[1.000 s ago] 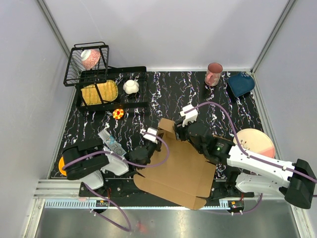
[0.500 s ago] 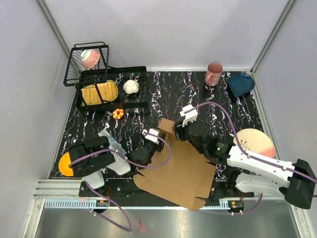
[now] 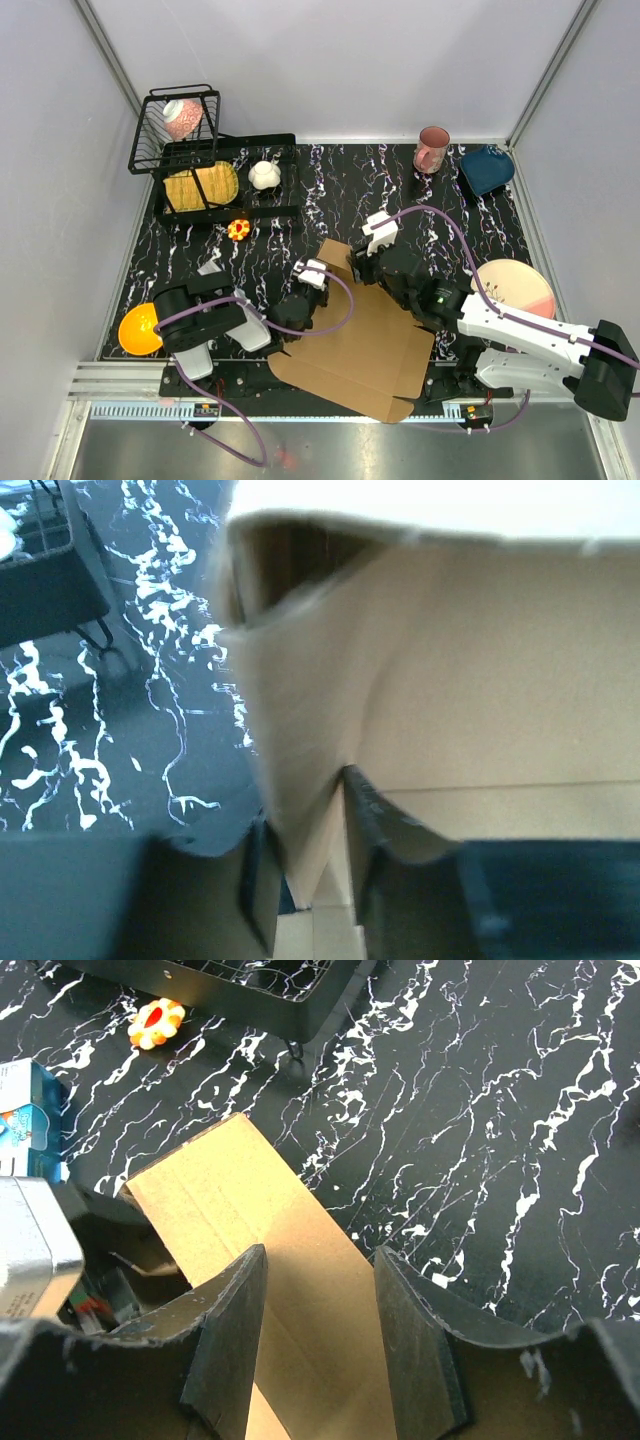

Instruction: Fold the paper box

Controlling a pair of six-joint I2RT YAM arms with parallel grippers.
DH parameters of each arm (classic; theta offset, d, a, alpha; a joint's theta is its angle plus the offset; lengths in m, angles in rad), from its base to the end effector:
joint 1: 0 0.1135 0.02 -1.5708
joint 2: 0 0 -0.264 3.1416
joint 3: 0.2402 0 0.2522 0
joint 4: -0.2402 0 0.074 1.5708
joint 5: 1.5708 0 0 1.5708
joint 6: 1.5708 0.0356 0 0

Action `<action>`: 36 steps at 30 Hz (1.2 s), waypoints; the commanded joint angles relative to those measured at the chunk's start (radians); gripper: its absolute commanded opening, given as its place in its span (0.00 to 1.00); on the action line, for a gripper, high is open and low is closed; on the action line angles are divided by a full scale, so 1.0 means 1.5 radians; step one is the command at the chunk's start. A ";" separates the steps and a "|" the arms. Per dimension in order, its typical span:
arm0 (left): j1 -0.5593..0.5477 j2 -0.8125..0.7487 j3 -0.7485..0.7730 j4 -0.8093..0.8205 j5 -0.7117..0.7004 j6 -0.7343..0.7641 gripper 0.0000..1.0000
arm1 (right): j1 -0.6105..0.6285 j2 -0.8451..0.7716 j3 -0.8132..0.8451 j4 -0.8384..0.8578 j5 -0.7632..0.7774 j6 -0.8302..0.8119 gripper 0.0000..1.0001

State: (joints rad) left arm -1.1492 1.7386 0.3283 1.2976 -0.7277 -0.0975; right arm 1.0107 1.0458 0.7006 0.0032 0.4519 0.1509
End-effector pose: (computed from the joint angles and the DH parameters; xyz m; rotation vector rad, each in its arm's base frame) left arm 0.1290 -0.2297 0.1303 0.3276 1.6331 -0.3347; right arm 0.1398 0.1937 0.2800 -0.5035 1.8254 0.3643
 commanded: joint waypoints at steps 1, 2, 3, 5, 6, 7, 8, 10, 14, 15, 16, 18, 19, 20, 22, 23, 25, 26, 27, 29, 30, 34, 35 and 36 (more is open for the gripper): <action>0.001 0.006 0.041 0.247 -0.047 0.026 0.23 | 0.001 0.019 -0.019 -0.041 -0.053 0.012 0.53; 0.003 0.008 0.045 0.247 -0.044 0.028 0.16 | 0.001 0.020 -0.019 -0.041 -0.057 0.012 0.53; 0.004 0.009 0.048 0.247 -0.038 0.029 0.02 | 0.001 0.018 -0.019 -0.039 -0.060 0.016 0.53; 0.011 0.011 0.051 0.247 -0.023 0.021 0.00 | 0.001 0.018 -0.022 -0.037 -0.066 0.018 0.53; 0.015 0.010 0.050 0.247 -0.016 0.014 0.00 | 0.001 0.017 -0.022 -0.038 -0.067 0.019 0.53; 0.023 0.007 0.047 0.247 0.002 -0.003 0.01 | 0.001 0.017 -0.023 -0.037 -0.068 0.021 0.53; 0.025 0.006 0.046 0.247 0.008 -0.010 0.04 | 0.001 0.016 -0.024 -0.036 -0.069 0.021 0.53; 0.029 0.007 0.046 0.247 0.015 -0.023 0.18 | 0.001 0.017 -0.026 -0.036 -0.069 0.021 0.53; 0.036 0.010 0.051 0.247 0.017 -0.032 0.37 | 0.001 0.018 -0.028 -0.034 -0.071 0.018 0.53; 0.037 0.009 0.052 0.247 0.018 -0.034 0.41 | 0.001 0.018 -0.028 -0.033 -0.071 0.015 0.53; 0.040 0.009 0.056 0.247 0.021 -0.035 0.43 | 0.001 0.019 -0.028 -0.034 -0.071 0.014 0.53; 0.041 0.008 0.063 0.247 0.023 -0.032 0.44 | 0.001 0.018 -0.029 -0.031 -0.071 0.009 0.53; 0.043 0.010 0.066 0.247 0.025 -0.027 0.43 | 0.001 0.020 -0.028 -0.032 -0.072 0.009 0.53; 0.044 0.011 0.069 0.247 0.025 -0.025 0.40 | 0.001 0.019 -0.028 -0.031 -0.072 0.008 0.53; 0.046 0.016 0.078 0.247 0.023 -0.014 0.21 | 0.002 0.020 -0.029 -0.029 -0.074 0.007 0.53; 0.047 0.019 0.079 0.247 0.022 -0.010 0.12 | 0.001 0.021 -0.028 -0.030 -0.074 0.006 0.53; 0.047 0.022 0.080 0.247 0.020 0.003 0.00 | 0.001 0.021 -0.030 -0.029 -0.076 0.007 0.53; 0.047 0.022 0.079 0.247 0.020 0.005 0.00 | 0.001 0.022 -0.031 -0.029 -0.076 0.006 0.53; 0.048 0.023 0.078 0.247 0.019 0.007 0.00 | 0.001 0.022 -0.031 -0.027 -0.077 0.007 0.53; 0.048 0.025 0.076 0.247 0.020 0.016 0.00 | 0.001 0.023 -0.031 -0.026 -0.078 0.007 0.52; 0.048 0.026 0.075 0.247 0.021 0.020 0.00 | 0.001 0.023 -0.031 -0.025 -0.078 0.008 0.53; 0.047 0.022 0.067 0.246 0.024 0.038 0.00 | 0.001 0.023 -0.027 -0.027 -0.077 0.005 0.53; 0.047 0.022 0.064 0.246 0.023 0.039 0.00 | 0.001 0.023 -0.025 -0.028 -0.076 0.005 0.53; 0.047 0.019 0.061 0.246 0.019 0.038 0.00 | 0.001 0.025 -0.021 -0.028 -0.077 0.003 0.53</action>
State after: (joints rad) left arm -1.0805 1.7618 0.4099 1.2919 -0.7147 -0.0643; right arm 1.0046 1.0504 0.6861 0.0448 0.4206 0.1352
